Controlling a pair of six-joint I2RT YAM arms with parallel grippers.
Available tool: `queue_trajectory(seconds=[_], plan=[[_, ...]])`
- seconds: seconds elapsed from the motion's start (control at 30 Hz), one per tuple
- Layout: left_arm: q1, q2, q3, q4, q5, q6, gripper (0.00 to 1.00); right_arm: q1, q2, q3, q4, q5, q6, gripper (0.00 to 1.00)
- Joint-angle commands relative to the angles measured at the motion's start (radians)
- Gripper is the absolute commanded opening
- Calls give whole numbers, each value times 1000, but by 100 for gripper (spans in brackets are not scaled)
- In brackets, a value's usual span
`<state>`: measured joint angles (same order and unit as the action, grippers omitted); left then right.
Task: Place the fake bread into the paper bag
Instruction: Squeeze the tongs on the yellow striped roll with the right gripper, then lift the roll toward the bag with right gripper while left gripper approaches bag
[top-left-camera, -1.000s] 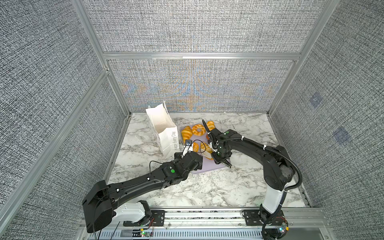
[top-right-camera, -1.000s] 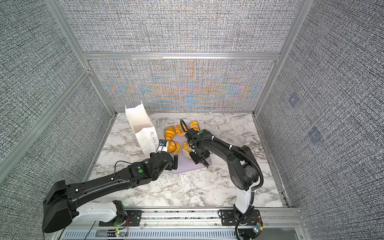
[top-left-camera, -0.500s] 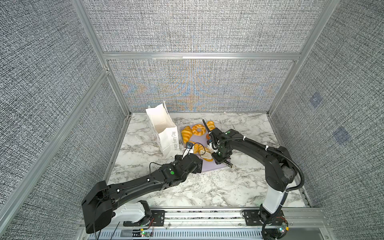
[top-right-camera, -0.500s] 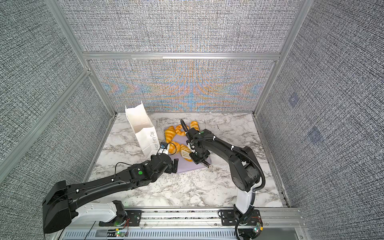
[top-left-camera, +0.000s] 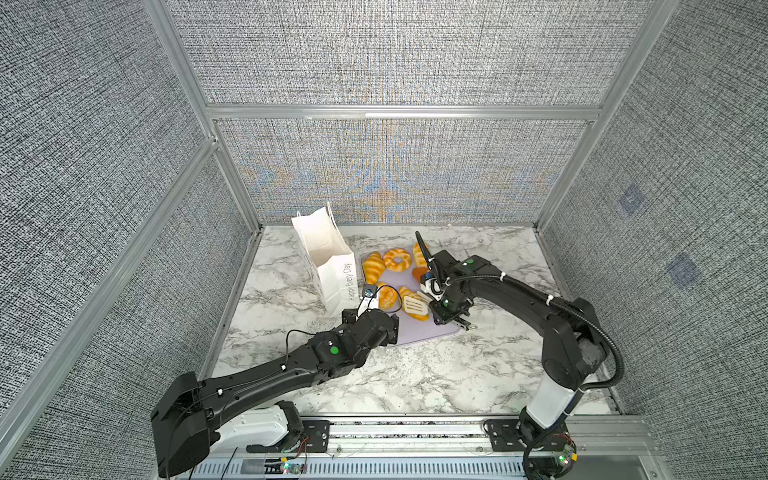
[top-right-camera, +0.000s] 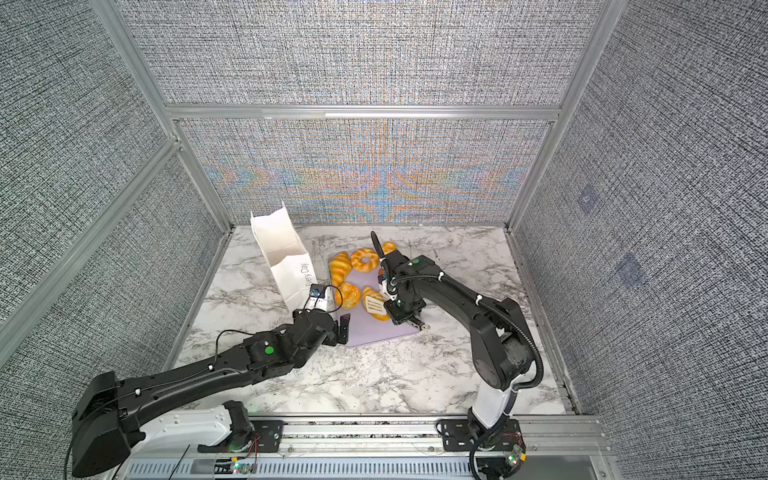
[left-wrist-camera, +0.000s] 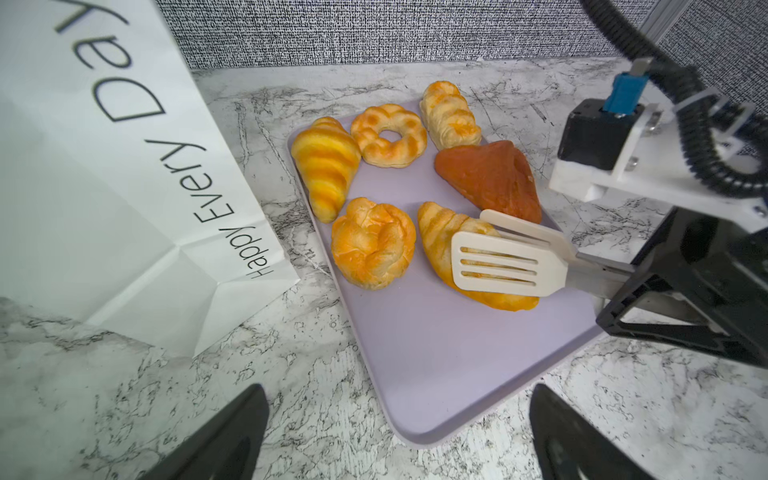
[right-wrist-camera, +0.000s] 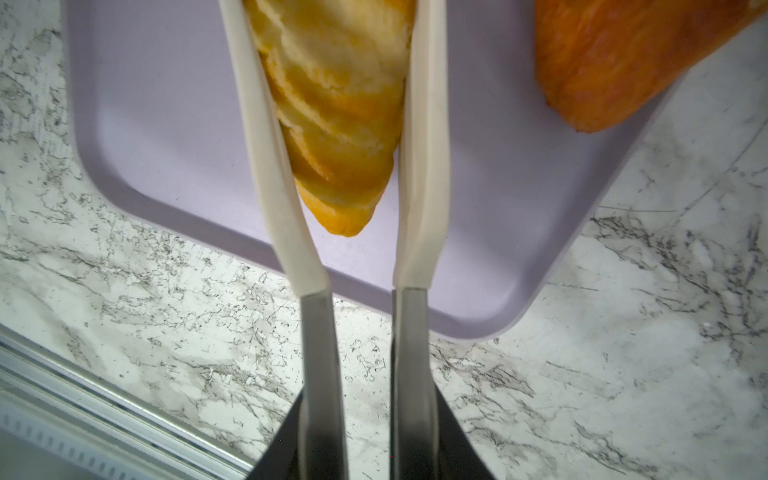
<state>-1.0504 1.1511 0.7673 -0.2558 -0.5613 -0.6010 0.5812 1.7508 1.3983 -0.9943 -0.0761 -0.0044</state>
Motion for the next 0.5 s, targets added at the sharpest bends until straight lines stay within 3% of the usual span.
queue_trajectory(seconds=[0.0, 0.47], plan=[[0, -11, 6, 14, -30, 19, 99, -11, -29, -5, 3, -24, -8, 33], [1, -90, 58, -18, -54, 114, 99, -26, -141, 54, 36, -136, -37, 34]])
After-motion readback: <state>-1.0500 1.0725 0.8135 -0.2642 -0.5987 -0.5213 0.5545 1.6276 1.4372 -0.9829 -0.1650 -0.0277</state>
